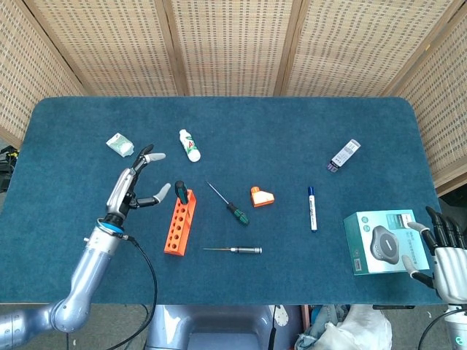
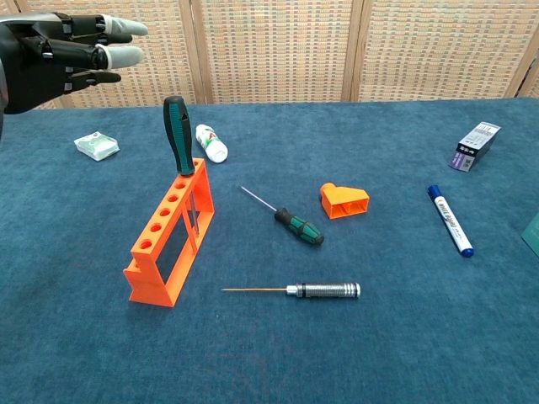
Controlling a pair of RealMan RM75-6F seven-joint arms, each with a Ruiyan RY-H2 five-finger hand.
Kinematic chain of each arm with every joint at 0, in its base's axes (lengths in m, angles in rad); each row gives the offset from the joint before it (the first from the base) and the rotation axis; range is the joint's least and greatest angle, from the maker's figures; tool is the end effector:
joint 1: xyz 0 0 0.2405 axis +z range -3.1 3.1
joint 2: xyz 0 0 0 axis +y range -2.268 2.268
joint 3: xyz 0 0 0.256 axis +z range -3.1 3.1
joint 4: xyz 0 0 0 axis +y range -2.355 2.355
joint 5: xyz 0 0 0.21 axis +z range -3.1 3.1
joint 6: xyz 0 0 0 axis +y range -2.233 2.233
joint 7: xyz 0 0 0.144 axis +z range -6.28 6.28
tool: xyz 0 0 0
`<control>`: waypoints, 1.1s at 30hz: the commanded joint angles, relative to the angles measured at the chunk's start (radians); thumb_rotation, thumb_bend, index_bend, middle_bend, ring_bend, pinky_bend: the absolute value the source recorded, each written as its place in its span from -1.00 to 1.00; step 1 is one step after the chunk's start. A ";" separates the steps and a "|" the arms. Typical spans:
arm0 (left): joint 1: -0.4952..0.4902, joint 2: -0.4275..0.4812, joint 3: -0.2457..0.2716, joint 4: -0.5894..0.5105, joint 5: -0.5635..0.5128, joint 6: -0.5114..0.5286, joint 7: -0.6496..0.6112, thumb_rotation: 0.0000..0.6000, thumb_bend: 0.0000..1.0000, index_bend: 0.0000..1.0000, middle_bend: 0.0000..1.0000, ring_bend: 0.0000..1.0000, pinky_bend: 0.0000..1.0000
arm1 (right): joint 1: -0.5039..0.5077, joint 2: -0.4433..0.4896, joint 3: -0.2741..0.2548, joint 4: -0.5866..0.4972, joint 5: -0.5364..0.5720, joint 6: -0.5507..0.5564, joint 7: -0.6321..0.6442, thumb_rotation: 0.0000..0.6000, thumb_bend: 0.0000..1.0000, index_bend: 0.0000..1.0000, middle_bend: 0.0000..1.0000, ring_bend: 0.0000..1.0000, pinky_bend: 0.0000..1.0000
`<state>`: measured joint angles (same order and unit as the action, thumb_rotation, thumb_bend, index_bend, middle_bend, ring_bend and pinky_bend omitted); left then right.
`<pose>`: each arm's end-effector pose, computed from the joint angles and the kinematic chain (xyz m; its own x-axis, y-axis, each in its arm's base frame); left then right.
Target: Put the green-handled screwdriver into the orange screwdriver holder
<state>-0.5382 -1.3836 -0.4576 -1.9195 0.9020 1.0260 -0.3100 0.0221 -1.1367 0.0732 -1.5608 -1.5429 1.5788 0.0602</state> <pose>-0.1188 0.3229 0.0666 -0.6102 0.2733 0.7436 0.7797 0.0408 0.6248 -0.3174 -0.1659 0.1714 0.3714 0.0909 0.9240 -0.9280 0.0031 0.3727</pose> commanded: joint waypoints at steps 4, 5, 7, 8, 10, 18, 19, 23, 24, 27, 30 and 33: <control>-0.008 0.102 -0.006 -0.054 -0.083 -0.072 0.014 1.00 -0.01 -0.62 -0.99 -1.00 -1.00 | 0.000 0.000 0.000 -0.001 -0.001 0.003 -0.001 1.00 -0.46 -0.55 -1.00 -1.00 -1.00; -0.011 0.114 -0.004 -0.057 -0.095 -0.079 0.020 1.00 -0.01 -0.61 -0.98 -1.00 -1.00 | -0.001 -0.001 0.000 -0.002 -0.002 0.003 0.000 1.00 -0.46 -0.55 -1.00 -1.00 -1.00; -0.017 0.135 -0.001 -0.065 -0.123 -0.092 0.031 1.00 -0.01 -0.59 -0.97 -1.00 -1.00 | 0.000 0.000 0.000 -0.002 -0.002 0.002 -0.001 1.00 -0.46 -0.55 -1.00 -1.00 -1.00; -0.022 0.145 0.001 -0.068 -0.138 -0.098 0.037 1.00 -0.01 -0.59 -0.97 -1.00 -1.00 | 0.000 -0.001 0.000 -0.002 -0.002 0.001 -0.001 1.00 -0.46 -0.55 -1.00 -1.00 -1.00; -0.029 0.159 0.003 -0.072 -0.161 -0.106 0.045 1.00 -0.01 -0.59 -0.96 -1.00 -1.00 | 0.000 -0.001 0.000 -0.002 -0.002 0.001 -0.001 1.00 -0.46 -0.55 -1.00 -1.00 -1.00; -0.056 0.214 0.001 -0.077 -0.230 -0.155 0.043 1.00 -0.04 -0.48 -0.93 -1.00 -1.00 | 0.001 -0.003 0.000 0.000 -0.001 -0.001 -0.004 1.00 -0.46 -0.55 -1.00 -1.00 -1.00; -0.061 0.222 0.001 -0.079 -0.236 -0.159 0.046 1.00 -0.06 -0.48 -0.94 -1.00 -1.00 | 0.002 -0.003 -0.001 -0.001 -0.002 -0.002 -0.005 1.00 -0.46 -0.55 -1.00 -1.00 -1.00; -0.075 0.253 0.001 -0.091 -0.263 -0.191 0.039 1.00 -0.11 -0.48 -0.96 -1.00 -1.00 | 0.002 -0.004 -0.002 -0.002 -0.005 -0.001 -0.008 1.00 -0.46 -0.55 -1.00 -1.00 -1.00; -0.078 0.259 0.000 -0.092 -0.270 -0.201 0.032 1.00 -0.12 -0.48 -0.95 -1.00 -1.00 | 0.002 -0.004 -0.001 -0.002 -0.004 -0.001 -0.008 1.00 -0.46 -0.55 -1.00 -1.00 -1.00; -0.084 0.269 0.000 -0.091 -0.281 -0.217 0.021 1.00 -0.13 -0.50 -0.95 -1.00 -1.00 | 0.002 -0.003 -0.001 -0.002 -0.003 -0.001 -0.008 1.00 -0.46 -0.55 -1.00 -1.00 -1.00; -0.093 0.278 0.005 -0.084 -0.287 -0.230 0.020 1.00 -0.14 -0.52 -0.94 -1.00 -1.00 | 0.001 -0.004 -0.001 -0.002 -0.004 0.002 -0.008 1.00 -0.46 -0.55 -1.00 -1.00 -1.00; -0.109 0.288 0.011 -0.073 -0.304 -0.250 0.020 1.00 -0.15 -0.55 -0.92 -1.00 -1.00 | 0.002 -0.005 0.000 -0.001 -0.005 0.002 -0.009 1.00 -0.46 -0.55 -1.00 -1.00 -1.00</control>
<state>-0.6418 -1.0998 -0.4487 -1.9969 0.6037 0.7826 -0.2894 0.0238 -1.1421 0.0728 -1.5618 -1.5478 1.5806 0.0511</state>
